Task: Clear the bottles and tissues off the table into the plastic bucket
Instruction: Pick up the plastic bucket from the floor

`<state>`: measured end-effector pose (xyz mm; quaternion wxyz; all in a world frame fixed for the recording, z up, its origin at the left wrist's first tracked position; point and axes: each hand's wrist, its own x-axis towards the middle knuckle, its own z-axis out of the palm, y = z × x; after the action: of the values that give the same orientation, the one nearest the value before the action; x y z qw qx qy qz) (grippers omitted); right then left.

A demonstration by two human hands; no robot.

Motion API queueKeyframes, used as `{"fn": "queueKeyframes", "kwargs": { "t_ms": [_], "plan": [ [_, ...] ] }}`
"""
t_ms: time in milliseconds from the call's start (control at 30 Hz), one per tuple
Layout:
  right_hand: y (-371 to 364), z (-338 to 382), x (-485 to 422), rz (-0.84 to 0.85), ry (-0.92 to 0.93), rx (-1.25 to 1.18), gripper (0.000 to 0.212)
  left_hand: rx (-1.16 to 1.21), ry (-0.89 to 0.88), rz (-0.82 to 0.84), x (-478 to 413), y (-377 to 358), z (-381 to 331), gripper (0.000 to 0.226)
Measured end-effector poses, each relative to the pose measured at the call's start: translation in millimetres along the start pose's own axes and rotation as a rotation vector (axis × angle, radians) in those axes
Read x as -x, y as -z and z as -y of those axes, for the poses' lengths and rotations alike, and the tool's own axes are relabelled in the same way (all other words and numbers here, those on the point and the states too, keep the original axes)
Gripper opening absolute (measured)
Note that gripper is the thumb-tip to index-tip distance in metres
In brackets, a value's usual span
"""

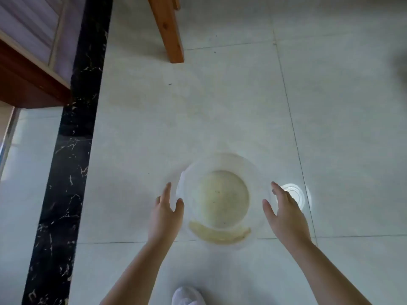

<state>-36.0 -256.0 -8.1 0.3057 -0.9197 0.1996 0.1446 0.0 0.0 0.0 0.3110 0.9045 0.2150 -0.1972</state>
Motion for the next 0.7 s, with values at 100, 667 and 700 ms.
{"fn": "queueKeyframes", "kwargs": {
  "t_ms": [100,667,700],
  "plan": [
    [-7.3,-2.8,-0.6,0.061,-0.027,-0.129,0.052,0.116,0.086,0.029,-4.4,-6.1,1.2,0.054],
    [54.9,36.0,19.3,0.089,-0.183,-0.425,0.045,0.256,0.165,0.11,27.6,43.1,-51.5,0.049],
    [66.3,42.4,21.9,0.079,-0.178,-0.437,0.045,0.273,0.163,0.11,32.1,51.6,-59.0,0.049]
  ]
}}
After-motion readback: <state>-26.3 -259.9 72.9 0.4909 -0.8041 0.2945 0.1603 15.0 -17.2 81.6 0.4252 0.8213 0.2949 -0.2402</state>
